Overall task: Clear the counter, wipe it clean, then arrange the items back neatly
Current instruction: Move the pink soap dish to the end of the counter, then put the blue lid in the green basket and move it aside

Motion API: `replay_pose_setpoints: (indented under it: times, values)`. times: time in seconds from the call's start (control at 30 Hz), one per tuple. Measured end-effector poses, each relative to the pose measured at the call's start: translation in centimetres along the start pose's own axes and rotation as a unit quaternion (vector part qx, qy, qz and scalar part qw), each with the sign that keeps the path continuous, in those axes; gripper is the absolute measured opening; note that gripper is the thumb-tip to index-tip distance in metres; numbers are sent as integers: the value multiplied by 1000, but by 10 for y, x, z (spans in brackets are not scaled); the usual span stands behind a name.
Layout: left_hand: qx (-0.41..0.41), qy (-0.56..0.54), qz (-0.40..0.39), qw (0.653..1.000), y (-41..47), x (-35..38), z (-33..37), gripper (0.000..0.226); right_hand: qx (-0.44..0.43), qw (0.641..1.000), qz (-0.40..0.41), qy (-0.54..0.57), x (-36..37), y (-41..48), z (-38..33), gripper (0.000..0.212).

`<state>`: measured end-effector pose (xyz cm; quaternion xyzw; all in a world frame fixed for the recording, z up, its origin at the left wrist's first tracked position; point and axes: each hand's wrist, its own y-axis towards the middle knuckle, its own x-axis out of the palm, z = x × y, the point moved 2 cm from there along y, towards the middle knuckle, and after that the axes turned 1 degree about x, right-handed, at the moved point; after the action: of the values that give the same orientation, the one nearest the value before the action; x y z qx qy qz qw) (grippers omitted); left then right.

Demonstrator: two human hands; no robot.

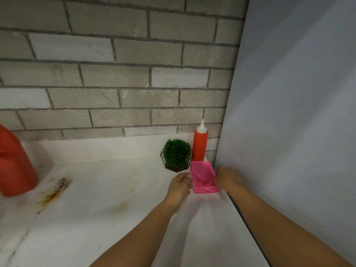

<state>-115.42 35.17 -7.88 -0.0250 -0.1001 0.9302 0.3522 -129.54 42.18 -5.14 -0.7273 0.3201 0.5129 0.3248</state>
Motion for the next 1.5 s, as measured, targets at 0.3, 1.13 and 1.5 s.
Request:
replay_pose_setpoints:
  times: [0.3, 1.13, 1.5]
  values:
    - [48, -20, 52, 997, -39, -37, 13, 16, -89, 990, 66, 85, -16, -42, -51, 22]
    - [110, 89, 183, 973, -303, -365, -19, 16, -262, 957, -51, 116, 110, -332, -322, 17]
    - [91, 187, 332, 920, -380, -499, -35, 10, -408, 886, -203, 86, 161, -414, -398, 38]
